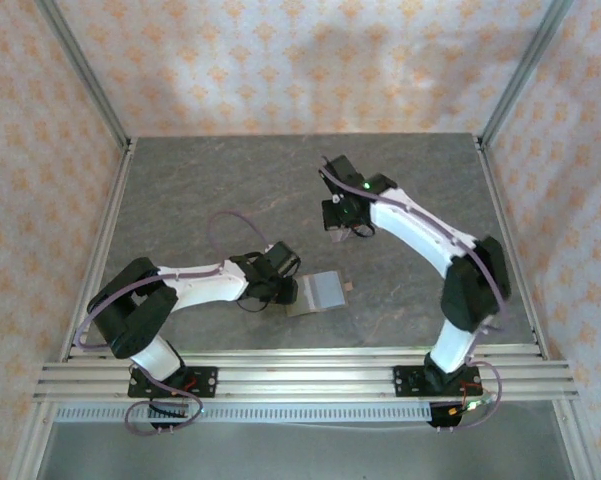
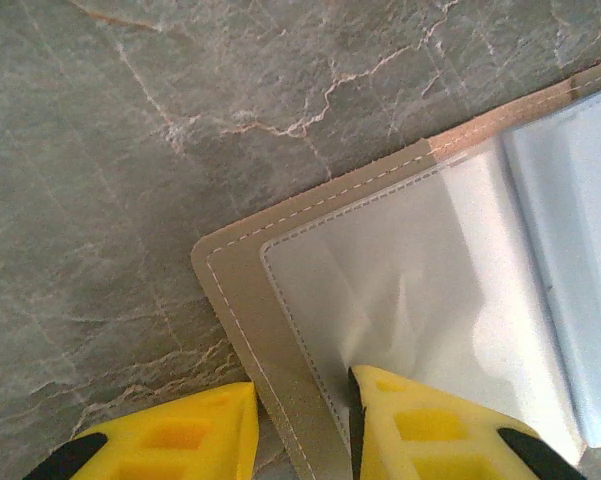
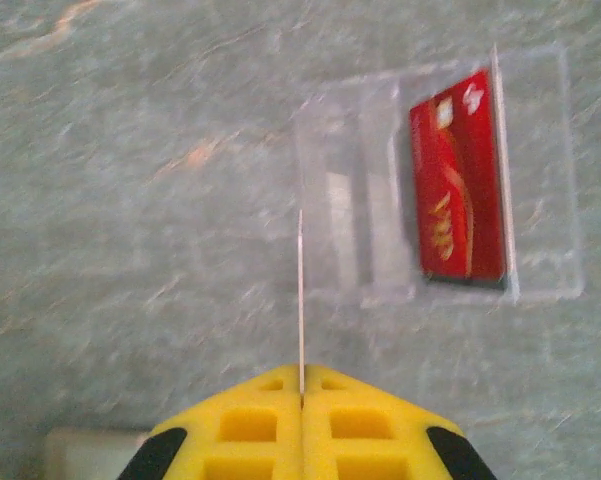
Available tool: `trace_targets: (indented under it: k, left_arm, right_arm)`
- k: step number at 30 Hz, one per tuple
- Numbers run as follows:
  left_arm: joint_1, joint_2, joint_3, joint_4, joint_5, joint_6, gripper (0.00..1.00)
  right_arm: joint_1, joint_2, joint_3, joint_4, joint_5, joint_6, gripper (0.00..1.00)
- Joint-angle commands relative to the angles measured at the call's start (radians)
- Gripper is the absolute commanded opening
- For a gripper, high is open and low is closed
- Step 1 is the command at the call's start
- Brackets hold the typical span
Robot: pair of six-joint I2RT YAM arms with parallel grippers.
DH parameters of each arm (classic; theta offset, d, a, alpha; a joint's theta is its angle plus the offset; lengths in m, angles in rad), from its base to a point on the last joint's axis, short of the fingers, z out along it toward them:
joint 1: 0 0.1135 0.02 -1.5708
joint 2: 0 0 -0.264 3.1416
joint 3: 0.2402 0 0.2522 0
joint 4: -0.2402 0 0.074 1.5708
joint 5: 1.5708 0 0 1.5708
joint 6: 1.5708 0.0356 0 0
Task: Put the credit cards into the card holder
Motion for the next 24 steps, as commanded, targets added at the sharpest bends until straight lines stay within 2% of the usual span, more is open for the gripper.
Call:
trace_targets:
  k: [1,6,12,17,24]
  left_arm:
    - [-0.007,0.042,-0.044,0.051,0.000,0.003,0.28]
    - [-0.007,0.039,-0.051,0.060,-0.014,0.005,0.26]
    - [-0.011,0.045,-0.068,0.074,-0.026,0.000,0.24]
    - [-0.014,0.060,-0.077,0.086,-0.042,-0.006,0.24]
    - [-0.020,0.069,-0.071,0.083,-0.055,-0.017,0.23]
  right_arm:
    - [0.005,-0.125,-0.208,0.203,-0.167,0.091,0.00]
    - [0.034,-0.241,-0.480,0.481,-0.310,0.183,0.00]
    - [0.052,-0.276,-0.710,0.821,-0.436,0.295,0.00]
    - [0.054,-0.265,-0.808,0.957,-0.448,0.325,0.00]
    - [0.054,-0.212,-0.859,1.056,-0.468,0.359,0.00]
